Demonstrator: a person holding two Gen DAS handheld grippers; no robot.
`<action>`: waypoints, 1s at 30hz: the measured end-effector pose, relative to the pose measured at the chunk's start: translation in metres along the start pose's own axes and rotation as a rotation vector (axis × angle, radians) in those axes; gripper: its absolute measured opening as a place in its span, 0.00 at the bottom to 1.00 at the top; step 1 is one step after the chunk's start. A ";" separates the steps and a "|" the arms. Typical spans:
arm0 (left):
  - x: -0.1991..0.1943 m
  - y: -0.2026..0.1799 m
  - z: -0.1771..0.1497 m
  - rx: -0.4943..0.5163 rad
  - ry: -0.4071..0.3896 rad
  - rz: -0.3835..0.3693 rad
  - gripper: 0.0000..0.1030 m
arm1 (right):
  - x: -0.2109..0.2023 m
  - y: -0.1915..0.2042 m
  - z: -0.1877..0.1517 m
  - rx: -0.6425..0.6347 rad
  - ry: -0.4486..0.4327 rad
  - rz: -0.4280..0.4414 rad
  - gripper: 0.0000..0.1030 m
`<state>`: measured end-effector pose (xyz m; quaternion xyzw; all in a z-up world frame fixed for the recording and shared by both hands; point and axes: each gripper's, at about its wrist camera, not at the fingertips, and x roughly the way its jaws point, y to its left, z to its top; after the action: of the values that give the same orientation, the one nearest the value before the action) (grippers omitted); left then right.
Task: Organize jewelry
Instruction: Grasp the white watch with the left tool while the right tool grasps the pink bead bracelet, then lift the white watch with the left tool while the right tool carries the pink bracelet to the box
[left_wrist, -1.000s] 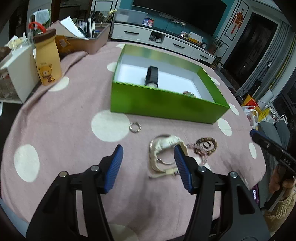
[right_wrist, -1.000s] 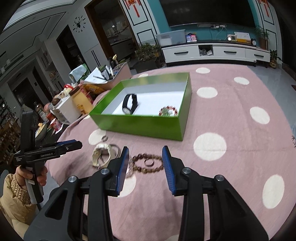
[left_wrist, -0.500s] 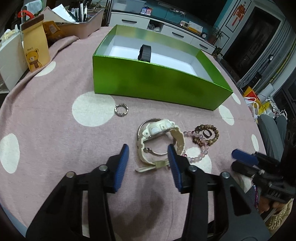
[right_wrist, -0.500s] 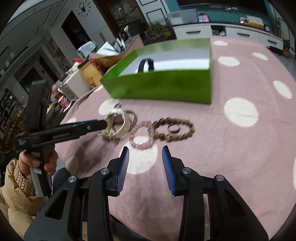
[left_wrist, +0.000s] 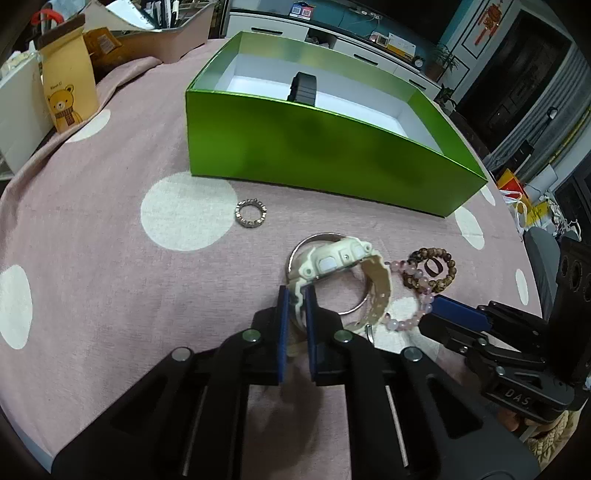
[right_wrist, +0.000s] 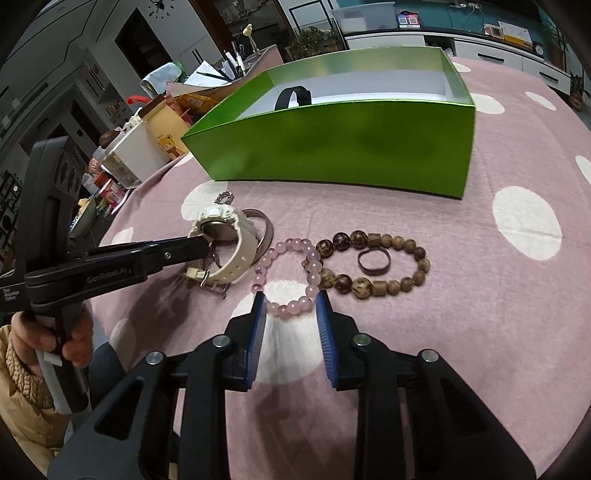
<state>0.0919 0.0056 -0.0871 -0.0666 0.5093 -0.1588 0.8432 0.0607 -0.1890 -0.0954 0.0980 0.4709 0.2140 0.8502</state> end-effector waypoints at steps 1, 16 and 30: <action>0.000 0.000 0.000 -0.002 -0.002 -0.002 0.08 | 0.002 0.001 0.001 0.000 0.000 -0.007 0.22; -0.019 0.011 -0.001 -0.028 -0.063 0.001 0.07 | -0.006 0.004 0.009 -0.016 -0.032 -0.019 0.00; -0.024 0.020 -0.005 -0.048 -0.073 -0.011 0.07 | 0.014 0.007 0.015 0.073 -0.029 -0.068 0.27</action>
<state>0.0813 0.0324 -0.0742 -0.0952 0.4812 -0.1484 0.8587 0.0777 -0.1761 -0.0950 0.1160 0.4690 0.1665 0.8596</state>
